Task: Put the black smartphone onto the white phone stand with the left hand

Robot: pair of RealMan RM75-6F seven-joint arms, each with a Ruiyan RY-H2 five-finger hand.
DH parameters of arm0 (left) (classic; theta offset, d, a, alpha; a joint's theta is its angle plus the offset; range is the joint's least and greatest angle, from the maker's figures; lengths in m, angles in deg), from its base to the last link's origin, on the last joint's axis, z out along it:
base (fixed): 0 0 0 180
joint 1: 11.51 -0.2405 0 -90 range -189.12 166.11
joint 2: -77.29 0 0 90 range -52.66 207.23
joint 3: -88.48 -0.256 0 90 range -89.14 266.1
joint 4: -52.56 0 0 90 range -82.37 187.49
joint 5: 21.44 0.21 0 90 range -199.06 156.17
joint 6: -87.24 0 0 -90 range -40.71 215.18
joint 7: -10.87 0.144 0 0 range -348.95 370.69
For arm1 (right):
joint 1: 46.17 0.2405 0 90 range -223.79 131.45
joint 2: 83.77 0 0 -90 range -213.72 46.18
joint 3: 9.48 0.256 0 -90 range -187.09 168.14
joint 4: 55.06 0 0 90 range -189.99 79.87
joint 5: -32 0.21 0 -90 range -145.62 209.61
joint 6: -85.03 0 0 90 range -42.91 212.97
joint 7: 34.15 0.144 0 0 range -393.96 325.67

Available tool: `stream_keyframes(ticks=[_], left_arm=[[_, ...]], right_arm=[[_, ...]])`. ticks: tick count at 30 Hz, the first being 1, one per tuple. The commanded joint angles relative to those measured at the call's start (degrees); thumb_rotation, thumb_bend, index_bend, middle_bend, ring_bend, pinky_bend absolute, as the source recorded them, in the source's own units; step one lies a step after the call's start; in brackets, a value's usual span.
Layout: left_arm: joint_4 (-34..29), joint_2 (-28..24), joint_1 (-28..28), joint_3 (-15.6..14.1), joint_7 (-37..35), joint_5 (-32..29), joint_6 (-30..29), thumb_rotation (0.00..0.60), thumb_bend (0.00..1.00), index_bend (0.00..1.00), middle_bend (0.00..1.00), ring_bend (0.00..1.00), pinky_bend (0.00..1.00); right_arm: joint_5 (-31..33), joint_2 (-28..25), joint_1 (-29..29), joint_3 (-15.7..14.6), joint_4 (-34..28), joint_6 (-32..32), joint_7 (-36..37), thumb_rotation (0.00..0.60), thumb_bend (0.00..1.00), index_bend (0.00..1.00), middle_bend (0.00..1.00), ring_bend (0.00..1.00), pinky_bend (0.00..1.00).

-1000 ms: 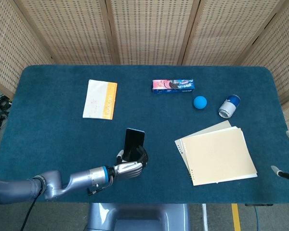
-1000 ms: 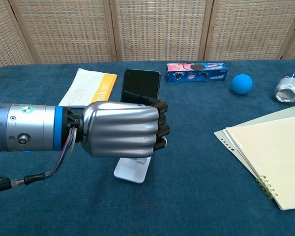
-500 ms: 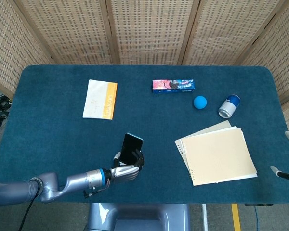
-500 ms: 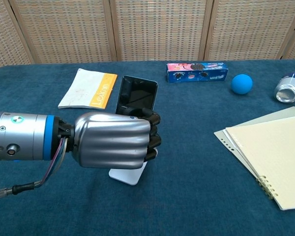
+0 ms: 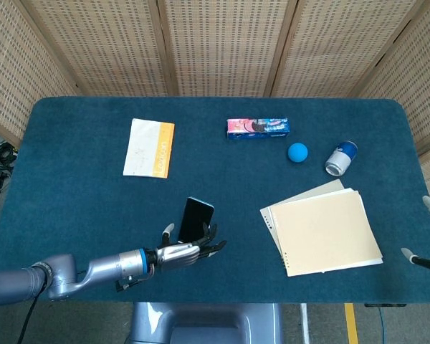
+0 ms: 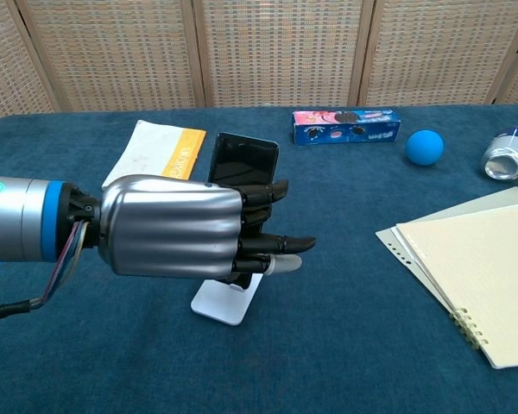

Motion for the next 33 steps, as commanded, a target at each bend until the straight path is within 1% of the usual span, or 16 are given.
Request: stream_keyframes(ticks=[1,2,4,8,9,12,13,15,18,19,24,26,27,29,33], left_arm=[[-0.4,-1.4,-0.3,-0.4,-2.1,1.4,-2.0,0.600,0.00,0.00,0.00,0.00,0.10],[-0.5,-1.8,-0.3,-0.5,-2.9,1.8,-2.8,0.600,0.00,0.00,0.00,0.00,0.06],[-1.4,-4.0,-1.3,-0.6,-7.6,2.6,-8.1,0.600,0.00,0.00,0.00,0.00,0.01],[-1.1,-6.5,-4.3,0.1,-14.3,2.4,-16.8,0.600,0.00,0.00,0.00,0.00,0.00],[-0.9,-7.1,-5.9,0.8,-16.2,1.2,-20.0,0.600,0.00,0.00,0.00,0.00,0.00],[-0.1,-7.6,-9.2,1.9,-20.1,-1.2,-25.8,0.600,0.00,0.00,0.00,0.00,0.00],[-0.3,-7.5,-11.3,2.7,-22.5,-3.9,-28.3,0.600,0.00,0.00,0.00,0.00,0.00],[-1.4,-7.3,-14.8,3.4,-25.6,-8.8,-31.3,0.600,0.00,0.00,0.00,0.00,0.00],[-4.0,-7.0,-18.9,4.1,-28.5,-15.4,-33.4,0.600,0.00,0.00,0.00,0.00,0.00],[-5.7,-7.2,-21.0,4.2,-30.2,-19.4,-33.9,0.600,0.00,0.00,0.00,0.00,0.00],[-13.4,-9.2,-26.8,4.3,-34.8,-31.0,-34.4,0.600,0.00,0.00,0.00,0.00,0.00],[-17.9,-10.3,-30.5,4.5,-42.3,-37.7,-35.1,0.600,0.00,0.00,0.00,0.00,0.00],[-18.6,-10.4,-33.5,4.4,-48.8,-39.8,-37.4,0.600,0.00,0.00,0.00,0.00,0.00],[-17.8,-10.4,-35.9,3.6,-51.9,-39.9,-39.3,0.600,0.00,0.00,0.00,0.00,0.00],[-17.8,-10.6,-38.8,2.5,-53.8,-40.6,-40.7,0.600,0.00,0.00,0.00,0.00,0.00]], right_arm=[[0.0,0.0,0.0,0.0,0.0,0.0,-0.1,0.600,0.00,0.00,0.00,0.00,0.00],[0.0,0.0,0.0,-0.1,-0.1,-0.1,-0.1,0.600,0.00,0.00,0.00,0.00,0.00],[0.0,0.0,0.0,-0.1,-0.1,-0.2,-0.2,0.600,0.00,0.00,0.00,0.00,0.00],[0.0,0.0,0.1,-0.2,-0.2,-0.3,-0.3,0.600,0.00,0.00,0.00,0.00,0.00],[-0.1,0.1,0.1,-0.3,-0.2,-0.4,-0.4,0.600,0.00,0.00,0.00,0.00,0.00],[-0.2,0.1,0.2,-0.3,-0.2,-0.4,-0.6,0.600,0.00,0.00,0.00,0.00,0.00],[-0.3,0.2,0.2,-0.3,-0.3,-0.4,-0.7,0.600,0.00,0.00,0.00,0.00,0.00],[-0.3,0.2,0.2,-0.4,-0.4,-0.4,-1.0,0.600,0.00,0.00,0.00,0.00,0.00],[-0.4,0.3,0.2,-0.4,-0.5,-0.3,-1.2,0.600,0.00,0.00,0.00,0.00,0.00],[-0.4,0.3,0.2,-0.4,-0.5,-0.3,-1.3,0.600,0.00,0.00,0.00,0.00,0.00],[-0.1,0.3,0.2,-0.2,-0.4,-0.3,-1.4,0.600,0.00,0.00,0.00,0.00,0.00],[0.2,0.3,0.2,-0.1,-0.3,-0.2,-1.4,0.600,0.00,0.00,0.00,0.00,0.00],[0.4,0.3,0.2,0.0,-0.2,-0.2,-1.4,0.600,0.00,0.00,0.00,0.00,0.00],[0.5,0.4,0.2,0.0,-0.1,-0.3,-1.4,0.600,0.00,0.00,0.00,0.00,0.00],[0.5,0.5,0.2,0.1,-0.1,-0.2,-1.8,0.600,0.00,0.00,0.00,0.00,0.00]])
